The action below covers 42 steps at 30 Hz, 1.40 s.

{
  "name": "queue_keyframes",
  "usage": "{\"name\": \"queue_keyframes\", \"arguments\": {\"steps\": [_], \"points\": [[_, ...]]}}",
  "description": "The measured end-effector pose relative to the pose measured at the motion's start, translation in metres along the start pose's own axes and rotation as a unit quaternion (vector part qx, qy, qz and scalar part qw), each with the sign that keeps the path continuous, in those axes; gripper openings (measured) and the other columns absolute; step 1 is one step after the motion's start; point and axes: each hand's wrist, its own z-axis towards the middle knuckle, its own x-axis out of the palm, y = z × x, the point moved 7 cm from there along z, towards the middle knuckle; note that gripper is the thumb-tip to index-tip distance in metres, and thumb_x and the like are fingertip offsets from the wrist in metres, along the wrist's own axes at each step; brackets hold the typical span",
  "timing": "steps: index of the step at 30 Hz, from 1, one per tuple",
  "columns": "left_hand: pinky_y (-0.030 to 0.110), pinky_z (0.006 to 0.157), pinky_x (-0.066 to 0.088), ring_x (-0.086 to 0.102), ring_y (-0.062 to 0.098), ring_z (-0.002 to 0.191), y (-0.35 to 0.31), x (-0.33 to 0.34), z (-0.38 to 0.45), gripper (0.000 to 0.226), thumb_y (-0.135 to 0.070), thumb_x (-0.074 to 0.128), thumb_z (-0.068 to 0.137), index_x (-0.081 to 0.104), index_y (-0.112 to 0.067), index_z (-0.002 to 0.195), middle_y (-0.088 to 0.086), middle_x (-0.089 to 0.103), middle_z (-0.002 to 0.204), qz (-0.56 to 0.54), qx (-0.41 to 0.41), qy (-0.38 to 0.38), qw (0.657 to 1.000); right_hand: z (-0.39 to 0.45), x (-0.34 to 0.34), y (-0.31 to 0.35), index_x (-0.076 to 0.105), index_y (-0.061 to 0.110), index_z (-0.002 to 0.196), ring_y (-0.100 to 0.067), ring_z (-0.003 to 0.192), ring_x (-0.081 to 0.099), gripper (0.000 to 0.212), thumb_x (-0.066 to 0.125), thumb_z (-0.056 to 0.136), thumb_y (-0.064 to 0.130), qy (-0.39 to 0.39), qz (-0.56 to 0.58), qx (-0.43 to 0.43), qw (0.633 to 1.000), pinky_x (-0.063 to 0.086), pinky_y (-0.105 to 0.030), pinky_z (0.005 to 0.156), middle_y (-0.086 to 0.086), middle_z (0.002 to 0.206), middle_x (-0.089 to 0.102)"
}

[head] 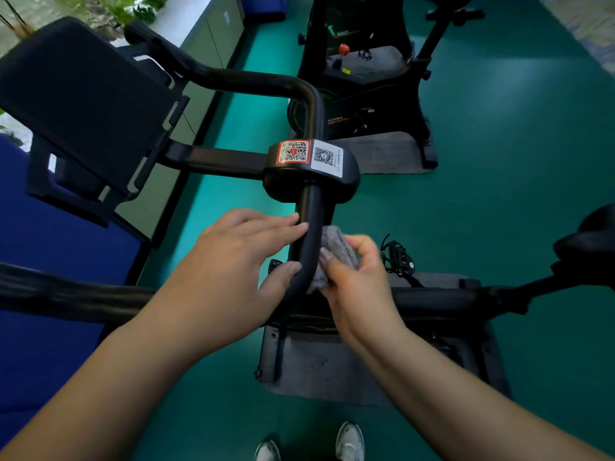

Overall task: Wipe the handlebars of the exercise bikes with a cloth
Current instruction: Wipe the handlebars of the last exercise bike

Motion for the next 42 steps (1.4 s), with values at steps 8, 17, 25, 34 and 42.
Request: {"name": "queue_keyframes", "arguments": {"steps": [8,17,25,34,42], "points": [[0.023,0.098,0.035,0.046,0.01,0.113,-0.002,0.0,-0.001,0.053,-0.047,0.04,0.084,0.059,-0.026,0.13,-0.017,0.056,0.13,0.008,0.006,-0.005,1.0,0.032,0.004,0.019,0.052,0.015,0.095,-0.023,0.089,0.062,0.019,0.059,0.088,-0.002,-0.061,-0.035,-0.033,0.997,0.05,-0.046,0.09,-0.013,0.1,0.063],[0.02,0.098,0.034,0.043,0.006,0.112,-0.002,-0.002,-0.001,0.054,-0.05,0.039,0.083,0.061,-0.028,0.127,-0.019,0.058,0.127,-0.004,0.003,-0.014,1.0,-0.027,-0.001,-0.015,0.051,0.01,0.098,-0.021,0.086,0.064,0.015,0.054,0.091,-0.003,-0.008,0.013,0.07,0.997,0.058,-0.03,0.068,-0.015,0.103,0.063],[-0.002,0.096,0.017,0.045,0.006,0.11,0.016,-0.023,-0.033,0.035,-0.037,0.055,0.084,0.068,-0.026,0.115,-0.023,0.059,0.113,-0.008,-0.006,-0.039,0.999,-0.021,0.006,-0.013,0.051,0.009,0.102,-0.019,0.084,0.066,0.016,0.049,0.093,-0.004,0.0,0.049,0.066,0.997,0.057,-0.027,0.066,-0.013,0.102,0.063],[0.016,0.09,0.029,0.042,0.008,0.099,0.057,-0.051,-0.082,0.041,-0.042,0.047,0.085,0.073,-0.019,0.105,-0.012,0.068,0.104,0.036,-0.024,-0.089,0.995,-0.056,0.018,-0.039,0.051,0.009,0.099,-0.026,0.081,0.067,0.02,0.045,0.093,-0.009,0.002,0.042,0.083,0.996,0.056,-0.032,0.065,-0.014,0.093,0.065],[0.048,0.093,0.043,0.055,0.025,0.096,0.077,-0.073,-0.115,0.035,-0.035,0.052,0.085,0.073,-0.016,0.107,-0.004,0.07,0.105,0.093,-0.01,-0.109,0.99,-0.094,0.053,-0.084,0.051,0.009,0.095,-0.028,0.093,0.063,0.019,0.05,0.09,-0.01,0.039,0.049,0.091,0.994,0.056,-0.034,0.076,-0.016,0.103,0.062]]}}
